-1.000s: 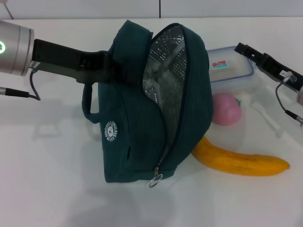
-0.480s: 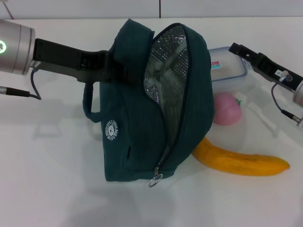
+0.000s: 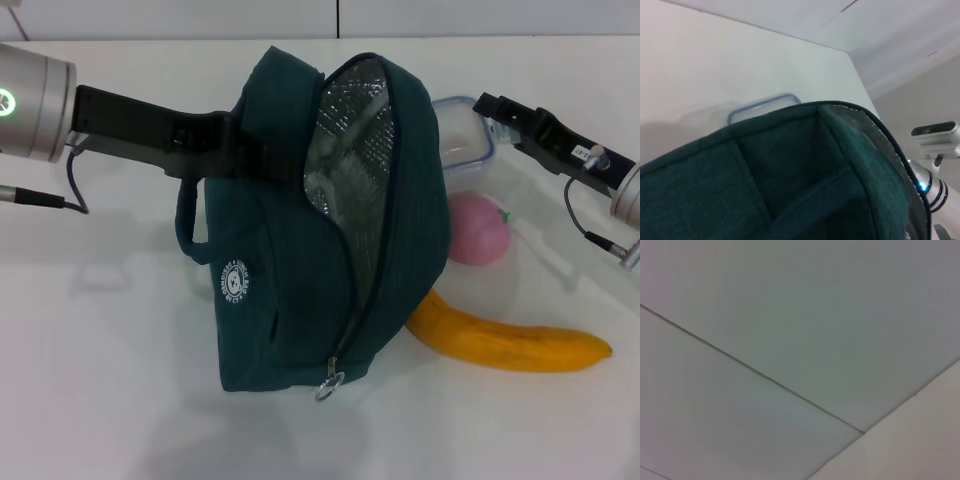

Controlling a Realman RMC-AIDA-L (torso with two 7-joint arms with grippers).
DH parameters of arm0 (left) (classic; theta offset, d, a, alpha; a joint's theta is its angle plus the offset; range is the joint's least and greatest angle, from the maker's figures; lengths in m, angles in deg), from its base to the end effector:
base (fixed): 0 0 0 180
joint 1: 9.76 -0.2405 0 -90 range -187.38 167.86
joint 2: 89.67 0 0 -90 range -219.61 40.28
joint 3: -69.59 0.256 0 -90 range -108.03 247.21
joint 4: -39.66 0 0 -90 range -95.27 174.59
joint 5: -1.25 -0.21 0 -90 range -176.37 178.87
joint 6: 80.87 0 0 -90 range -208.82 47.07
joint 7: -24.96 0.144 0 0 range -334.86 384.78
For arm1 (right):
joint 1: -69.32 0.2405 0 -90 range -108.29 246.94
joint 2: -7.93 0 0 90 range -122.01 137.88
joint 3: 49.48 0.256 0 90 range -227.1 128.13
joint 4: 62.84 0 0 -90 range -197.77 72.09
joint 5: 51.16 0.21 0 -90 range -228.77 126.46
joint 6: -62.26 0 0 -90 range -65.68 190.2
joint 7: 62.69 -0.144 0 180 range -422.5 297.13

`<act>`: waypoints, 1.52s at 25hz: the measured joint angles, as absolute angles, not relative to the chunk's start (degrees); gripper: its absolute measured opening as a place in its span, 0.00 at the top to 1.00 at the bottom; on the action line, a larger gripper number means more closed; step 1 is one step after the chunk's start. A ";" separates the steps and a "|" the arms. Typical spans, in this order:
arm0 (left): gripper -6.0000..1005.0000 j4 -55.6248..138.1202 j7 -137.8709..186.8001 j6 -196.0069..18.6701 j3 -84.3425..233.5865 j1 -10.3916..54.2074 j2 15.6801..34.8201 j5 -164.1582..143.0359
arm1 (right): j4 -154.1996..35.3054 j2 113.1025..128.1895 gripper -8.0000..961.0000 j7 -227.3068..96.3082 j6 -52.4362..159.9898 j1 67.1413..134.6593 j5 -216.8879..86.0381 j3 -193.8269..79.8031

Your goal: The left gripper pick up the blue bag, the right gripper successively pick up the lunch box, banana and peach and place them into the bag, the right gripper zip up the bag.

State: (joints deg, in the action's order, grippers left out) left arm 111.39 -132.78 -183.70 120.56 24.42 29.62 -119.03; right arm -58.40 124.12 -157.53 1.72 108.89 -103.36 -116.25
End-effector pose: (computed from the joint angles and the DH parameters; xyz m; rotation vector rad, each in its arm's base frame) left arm -0.1658 0.3428 0.0536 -2.5825 -1.7158 -0.4116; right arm 0.2664 0.3881 -0.0403 -1.8694 1.6192 1.1820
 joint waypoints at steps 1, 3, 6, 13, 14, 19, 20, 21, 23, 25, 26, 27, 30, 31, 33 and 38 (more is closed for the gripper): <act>0.96 110.83 -132.51 -183.70 120.55 24.53 29.60 -119.05 | -58.39 124.13 0.29 -158.21 1.64 108.90 -103.35 -116.36; 0.96 109.93 -132.14 -183.71 120.47 24.70 29.59 -119.05 | -58.34 124.13 0.33 -159.52 1.59 109.15 -103.35 -116.75; 0.96 109.48 -131.75 -183.70 120.46 24.81 29.59 -119.06 | -58.29 124.12 0.44 -160.50 1.62 109.81 -103.33 -117.46; 0.96 109.09 -131.21 -183.70 120.35 25.27 29.60 -118.98 | -58.27 124.13 0.63 -163.96 2.20 110.61 -102.98 -117.69; 0.96 108.99 -131.11 -183.70 120.30 25.29 29.60 -118.97 | -58.27 124.13 0.65 -163.97 2.19 110.63 -102.98 -117.64; 0.96 108.58 -130.87 -183.70 120.20 25.30 29.57 -118.95 | -58.27 124.12 0.69 -165.54 1.94 110.83 -102.87 -117.61; 0.96 108.57 -130.85 -183.71 120.18 25.31 29.56 -118.94 | -58.27 124.13 0.70 -166.06 1.90 110.90 -102.89 -117.64; 0.96 108.56 -130.84 -183.71 120.17 25.31 29.56 -118.94 | -58.27 124.13 0.71 -166.38 1.86 110.95 -102.89 -117.64; 0.96 108.56 -130.81 -183.71 120.16 25.32 29.55 -118.93 | -58.26 124.13 0.73 -167.12 1.76 110.96 -102.93 -117.66; 0.96 108.56 -130.80 -183.71 120.14 25.37 29.53 -118.91 | -58.24 124.13 0.76 -167.87 1.44 111.01 -103.13 -117.72; 0.96 108.56 -130.80 -183.70 120.13 25.42 29.52 -118.91 | -58.21 124.12 0.78 -168.14 1.25 111.08 -103.21 -117.79; 0.96 108.56 -130.79 -183.71 120.13 25.49 29.52 -118.90 | -58.19 124.12 0.79 -168.32 0.92 111.23 -103.30 -117.95; 0.96 108.56 -130.78 -183.71 120.12 25.70 29.51 -118.90 | -58.21 124.12 0.84 -168.74 0.29 111.69 -103.20 -118.61; 0.96 108.55 -130.78 -183.71 120.13 25.73 29.51 -118.89 | -58.22 124.13 0.85 -169.24 0.04 111.74 -103.10 -118.64; 0.96 108.49 -130.77 -183.71 120.13 25.75 29.49 -118.89 | -58.23 124.13 0.88 -169.81 -0.14 111.66 -102.95 -118.46; 0.96 108.39 -130.71 -183.71 120.10 25.56 29.32 -118.89 | -58.22 124.13 0.90 -171.65 -1.79 110.70 -100.27 -117.96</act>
